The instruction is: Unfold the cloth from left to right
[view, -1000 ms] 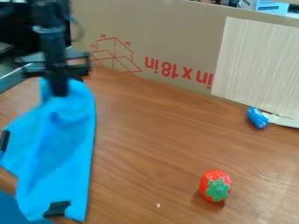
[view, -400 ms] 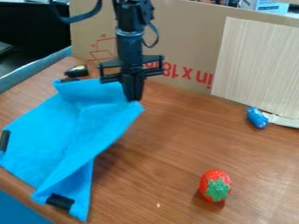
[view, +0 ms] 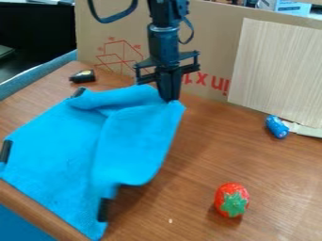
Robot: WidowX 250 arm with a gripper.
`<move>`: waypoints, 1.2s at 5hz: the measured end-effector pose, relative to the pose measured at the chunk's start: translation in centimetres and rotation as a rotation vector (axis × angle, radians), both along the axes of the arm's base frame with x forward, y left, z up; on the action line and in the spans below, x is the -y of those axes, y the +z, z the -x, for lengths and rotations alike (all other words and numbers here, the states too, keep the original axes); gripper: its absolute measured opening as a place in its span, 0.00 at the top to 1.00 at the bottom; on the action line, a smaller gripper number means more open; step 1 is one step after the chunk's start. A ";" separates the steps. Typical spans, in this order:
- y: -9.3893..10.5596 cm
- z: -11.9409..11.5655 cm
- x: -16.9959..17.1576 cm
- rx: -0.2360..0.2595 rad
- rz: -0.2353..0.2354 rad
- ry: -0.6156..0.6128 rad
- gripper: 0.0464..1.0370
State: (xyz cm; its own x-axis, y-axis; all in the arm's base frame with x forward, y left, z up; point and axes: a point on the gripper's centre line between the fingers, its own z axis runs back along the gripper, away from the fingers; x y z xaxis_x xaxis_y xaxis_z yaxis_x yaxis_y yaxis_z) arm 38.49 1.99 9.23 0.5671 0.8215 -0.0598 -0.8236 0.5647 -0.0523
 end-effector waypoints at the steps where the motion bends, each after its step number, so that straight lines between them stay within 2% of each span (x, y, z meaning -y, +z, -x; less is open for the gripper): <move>1: -0.4 -1.0 1.5 -0.028 0.016 -0.002 0.99; 3: -0.6 -1.7 4.1 -0.031 0.057 -0.015 0.99; 4: -0.6 -2.2 4.7 -0.001 0.080 -0.031 0.98; 5: -1.1 -2.6 4.6 0.028 0.075 0.005 0.85; 6: -1.4 -2.3 4.6 0.015 0.094 0.009 0.60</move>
